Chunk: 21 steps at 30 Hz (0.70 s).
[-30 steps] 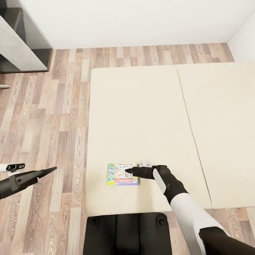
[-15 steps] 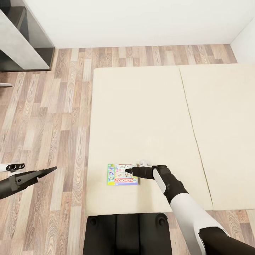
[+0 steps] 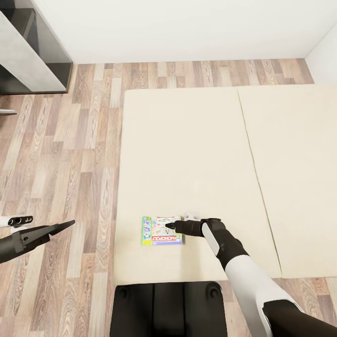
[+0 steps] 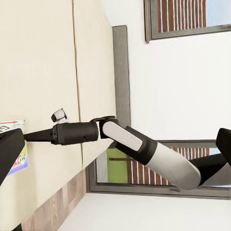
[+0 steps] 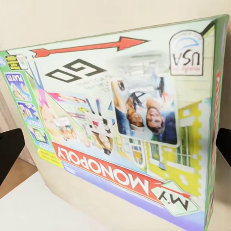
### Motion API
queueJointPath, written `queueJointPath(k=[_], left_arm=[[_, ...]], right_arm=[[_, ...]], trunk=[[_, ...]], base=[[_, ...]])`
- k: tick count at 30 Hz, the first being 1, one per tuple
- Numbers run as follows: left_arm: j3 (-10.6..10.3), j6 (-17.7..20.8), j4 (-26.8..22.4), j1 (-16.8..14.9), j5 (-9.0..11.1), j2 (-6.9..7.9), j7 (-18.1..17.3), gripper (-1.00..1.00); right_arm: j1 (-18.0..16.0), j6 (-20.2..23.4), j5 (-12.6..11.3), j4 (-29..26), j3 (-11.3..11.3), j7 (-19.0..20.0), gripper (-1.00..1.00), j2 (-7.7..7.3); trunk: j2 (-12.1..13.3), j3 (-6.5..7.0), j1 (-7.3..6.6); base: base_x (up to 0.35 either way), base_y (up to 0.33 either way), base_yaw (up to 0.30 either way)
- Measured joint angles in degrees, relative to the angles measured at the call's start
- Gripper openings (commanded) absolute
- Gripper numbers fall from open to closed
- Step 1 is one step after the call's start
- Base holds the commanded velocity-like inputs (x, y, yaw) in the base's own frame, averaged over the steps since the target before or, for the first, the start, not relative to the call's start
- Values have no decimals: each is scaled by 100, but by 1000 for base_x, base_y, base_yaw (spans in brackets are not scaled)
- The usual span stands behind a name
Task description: Put all the toys in the child's room - the three board games (two on the bed and one on the table), the two jigsaw puzzles on the table, and the tennis ball on the table - inside the toy box on the table in the child's room.
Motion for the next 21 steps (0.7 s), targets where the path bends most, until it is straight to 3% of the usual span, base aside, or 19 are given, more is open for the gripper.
queueJointPath(k=[21], left_arm=[[0,0,2,0,0,-2,0,100]], right_arm=[[0,0,2,-3,0,-4,100,-1]], trunk=[[0,0,0]], base=[[0,0,2]])
